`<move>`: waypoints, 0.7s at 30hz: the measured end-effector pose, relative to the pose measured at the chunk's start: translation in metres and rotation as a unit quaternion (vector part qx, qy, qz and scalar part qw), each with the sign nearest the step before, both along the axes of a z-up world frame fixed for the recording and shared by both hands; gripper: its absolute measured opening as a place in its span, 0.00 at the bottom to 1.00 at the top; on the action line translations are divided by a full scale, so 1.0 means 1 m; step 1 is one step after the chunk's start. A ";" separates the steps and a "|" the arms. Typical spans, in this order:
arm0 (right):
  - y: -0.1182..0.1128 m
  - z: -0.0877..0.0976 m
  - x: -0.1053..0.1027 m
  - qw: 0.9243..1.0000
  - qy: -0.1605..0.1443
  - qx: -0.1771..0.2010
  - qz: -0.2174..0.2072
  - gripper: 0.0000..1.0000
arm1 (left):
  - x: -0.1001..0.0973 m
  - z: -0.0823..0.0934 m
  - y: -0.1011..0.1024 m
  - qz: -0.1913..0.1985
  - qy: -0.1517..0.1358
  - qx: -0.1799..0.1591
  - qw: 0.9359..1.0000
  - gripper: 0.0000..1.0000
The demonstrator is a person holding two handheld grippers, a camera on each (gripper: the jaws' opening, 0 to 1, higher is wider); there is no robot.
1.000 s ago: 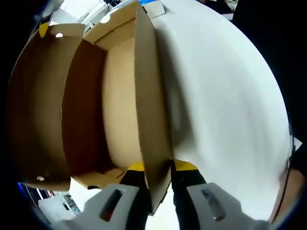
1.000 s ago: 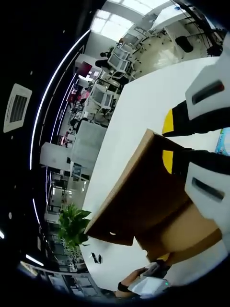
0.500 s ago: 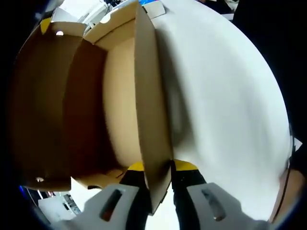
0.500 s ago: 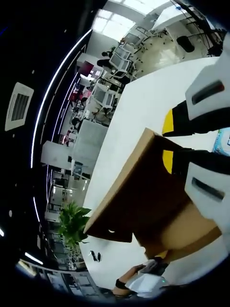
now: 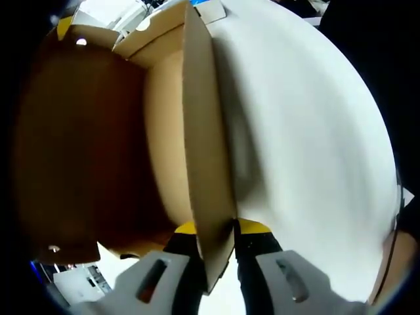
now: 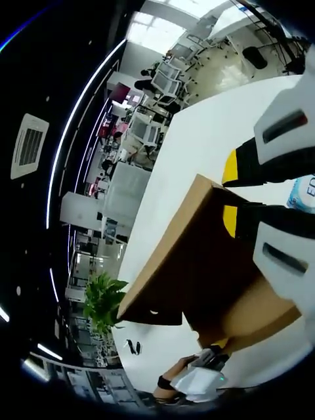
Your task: Operate the shoe box by opening the lid, removing the specified soft item, and placing it in the target area until the item is outside and the box remains undamaged.
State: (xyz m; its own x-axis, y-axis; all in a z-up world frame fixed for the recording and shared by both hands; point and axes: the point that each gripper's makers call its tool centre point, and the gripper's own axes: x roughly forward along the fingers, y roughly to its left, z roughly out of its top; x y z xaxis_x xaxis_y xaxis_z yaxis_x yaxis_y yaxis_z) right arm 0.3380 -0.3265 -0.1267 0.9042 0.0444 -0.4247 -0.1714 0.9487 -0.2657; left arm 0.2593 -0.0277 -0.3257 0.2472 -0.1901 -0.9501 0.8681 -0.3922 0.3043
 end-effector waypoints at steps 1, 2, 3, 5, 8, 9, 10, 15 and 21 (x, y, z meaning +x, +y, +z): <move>0.000 0.000 0.000 1.000 0.000 0.000 0.000 0.07 | 0.000 0.000 0.000 0.000 0.000 0.000 1.000 0.14; 0.001 0.000 -0.002 1.000 -0.002 -0.002 0.001 0.07 | 0.000 0.000 0.000 0.000 0.000 0.001 1.000 0.14; 0.001 0.000 -0.003 1.000 -0.002 -0.001 0.002 0.07 | 0.001 0.000 0.000 0.000 0.000 0.001 1.000 0.14; 0.002 0.000 -0.004 1.000 -0.003 -0.001 0.002 0.07 | 0.001 0.000 0.000 0.000 -0.001 0.001 1.000 0.14; 0.001 0.000 -0.003 1.000 -0.005 0.000 0.002 0.07 | 0.001 0.000 0.000 0.000 -0.001 0.001 1.000 0.14; 0.001 0.000 -0.004 1.000 -0.005 0.001 0.003 0.07 | 0.001 0.000 0.000 0.000 -0.001 0.001 1.000 0.14; 0.001 0.000 -0.004 1.000 -0.005 0.001 0.003 0.07 | 0.001 0.000 0.000 -0.001 -0.001 0.001 1.000 0.14; 0.001 0.000 -0.005 1.000 -0.006 -0.004 0.004 0.07 | 0.001 0.000 0.000 -0.001 -0.001 0.000 1.000 0.14; 0.002 0.000 -0.007 1.000 -0.009 -0.004 0.005 0.07 | 0.001 0.000 0.000 -0.001 -0.001 0.000 1.000 0.14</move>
